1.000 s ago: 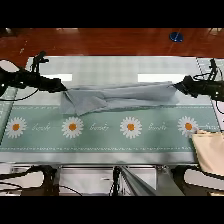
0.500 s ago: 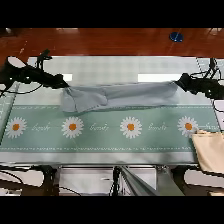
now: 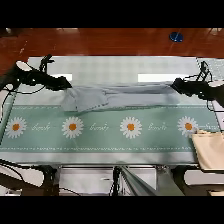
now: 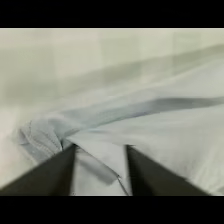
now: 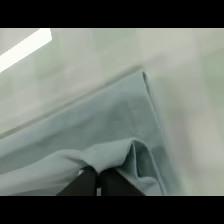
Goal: Fold the shirts.
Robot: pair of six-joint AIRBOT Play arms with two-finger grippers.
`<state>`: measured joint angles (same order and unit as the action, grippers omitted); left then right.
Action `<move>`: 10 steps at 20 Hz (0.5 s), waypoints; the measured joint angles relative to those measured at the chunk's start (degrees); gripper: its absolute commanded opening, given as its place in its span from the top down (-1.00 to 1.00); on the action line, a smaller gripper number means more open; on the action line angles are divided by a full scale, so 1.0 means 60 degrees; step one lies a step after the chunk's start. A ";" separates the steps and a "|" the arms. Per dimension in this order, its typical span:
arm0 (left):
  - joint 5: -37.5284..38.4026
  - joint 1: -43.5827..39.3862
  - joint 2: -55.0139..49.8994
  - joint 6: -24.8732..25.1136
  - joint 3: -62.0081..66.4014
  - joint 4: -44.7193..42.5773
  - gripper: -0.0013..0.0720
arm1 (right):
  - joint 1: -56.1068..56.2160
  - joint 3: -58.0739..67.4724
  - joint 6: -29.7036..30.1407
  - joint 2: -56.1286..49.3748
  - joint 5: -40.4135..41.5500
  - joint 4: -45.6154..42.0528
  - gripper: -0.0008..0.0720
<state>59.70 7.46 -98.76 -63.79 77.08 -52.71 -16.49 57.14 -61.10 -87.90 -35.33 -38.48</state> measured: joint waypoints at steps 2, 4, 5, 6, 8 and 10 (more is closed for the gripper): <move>-0.0135 0.0062 -0.0015 0.0004 0.0124 0.0004 -0.85 | 0.0025 0.0000 0.0033 -0.0018 0.0091 -0.0117 -0.25; 0.0026 0.0273 0.0015 0.0004 0.0408 -0.0113 -0.85 | -0.0040 0.0000 0.0149 0.0240 0.0160 -0.0251 -0.38; 0.0219 0.0419 0.0044 -0.0033 0.0572 -0.0178 -0.85 | -0.0120 0.0000 0.0197 0.0430 0.0164 -0.0401 -0.38; 0.0459 0.0597 0.0102 -0.0200 0.0743 -0.0215 -0.83 | -0.0226 0.0004 0.0208 0.0637 0.0197 -0.0634 -0.45; 0.0914 0.0936 0.0255 -0.0565 0.0958 -0.0288 -0.69 | -0.0532 0.0004 -0.0117 0.0933 0.0091 -0.1268 -0.53; 0.1384 0.1166 0.0430 -0.0798 0.1067 -0.0350 -0.69 | -0.0878 0.0011 -0.0590 0.0954 -0.0437 -0.1818 -0.60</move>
<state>68.01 14.46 -96.18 -68.58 83.48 -54.81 -21.76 57.21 -64.64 -82.17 -37.95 -49.39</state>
